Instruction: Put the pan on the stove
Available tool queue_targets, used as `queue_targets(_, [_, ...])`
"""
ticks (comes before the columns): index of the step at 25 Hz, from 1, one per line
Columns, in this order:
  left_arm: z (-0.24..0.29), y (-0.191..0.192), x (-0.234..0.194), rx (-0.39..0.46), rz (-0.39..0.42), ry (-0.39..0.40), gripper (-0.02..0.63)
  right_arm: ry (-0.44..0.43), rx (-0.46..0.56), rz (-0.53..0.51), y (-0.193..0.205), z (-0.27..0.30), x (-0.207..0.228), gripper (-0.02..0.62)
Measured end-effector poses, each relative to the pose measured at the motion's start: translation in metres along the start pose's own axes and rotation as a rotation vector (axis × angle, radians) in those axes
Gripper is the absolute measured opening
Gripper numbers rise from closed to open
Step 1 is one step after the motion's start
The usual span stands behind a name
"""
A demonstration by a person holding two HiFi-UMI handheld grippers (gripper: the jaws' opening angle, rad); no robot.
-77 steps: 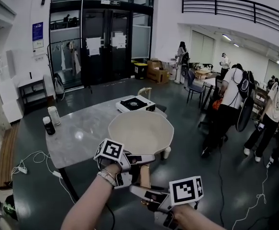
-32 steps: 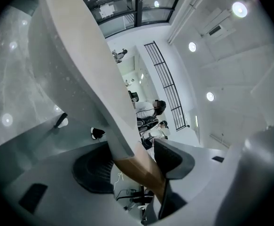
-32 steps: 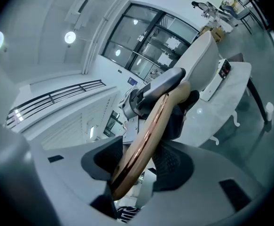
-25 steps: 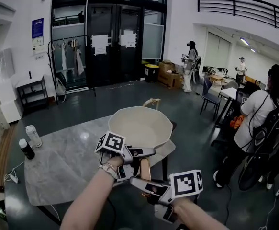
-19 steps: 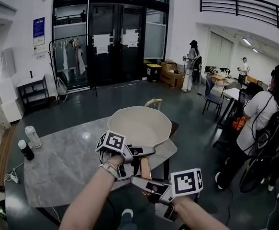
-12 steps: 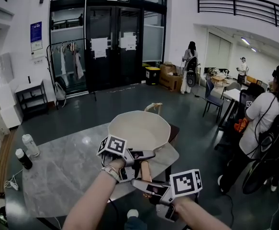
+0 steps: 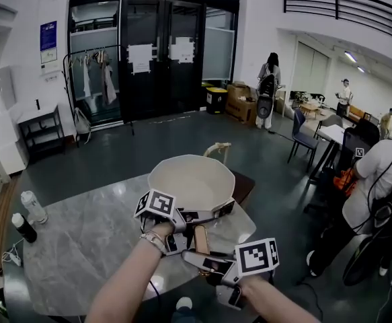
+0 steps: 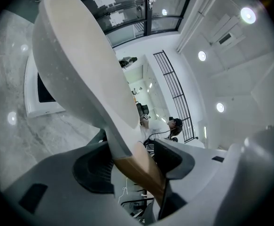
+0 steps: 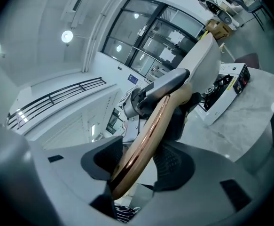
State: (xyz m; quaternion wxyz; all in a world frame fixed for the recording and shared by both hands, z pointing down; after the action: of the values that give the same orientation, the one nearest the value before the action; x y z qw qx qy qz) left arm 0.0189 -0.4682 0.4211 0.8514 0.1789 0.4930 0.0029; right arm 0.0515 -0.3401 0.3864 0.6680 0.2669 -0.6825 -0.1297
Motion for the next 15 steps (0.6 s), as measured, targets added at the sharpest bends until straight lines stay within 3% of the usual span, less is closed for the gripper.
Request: queue_targets(15, [0.035,-0.063,-0.061,0.004,-0.043,-0.026,0.267,-0.008,-0.036,0.023,-0.043,0.02,0.082,0.202])
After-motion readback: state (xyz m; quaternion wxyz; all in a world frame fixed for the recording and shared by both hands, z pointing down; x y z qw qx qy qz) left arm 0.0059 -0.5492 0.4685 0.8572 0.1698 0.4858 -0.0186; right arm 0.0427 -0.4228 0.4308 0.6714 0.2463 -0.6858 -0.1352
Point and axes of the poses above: the fingertips, and each gripper's own axes: z forward along the fingers, x to its right, y out of its underside, the point moved 5 cm from there along -z, backward along the fingers, and after that the axes turned 15 degrees about -y, right-handed, at the moved point
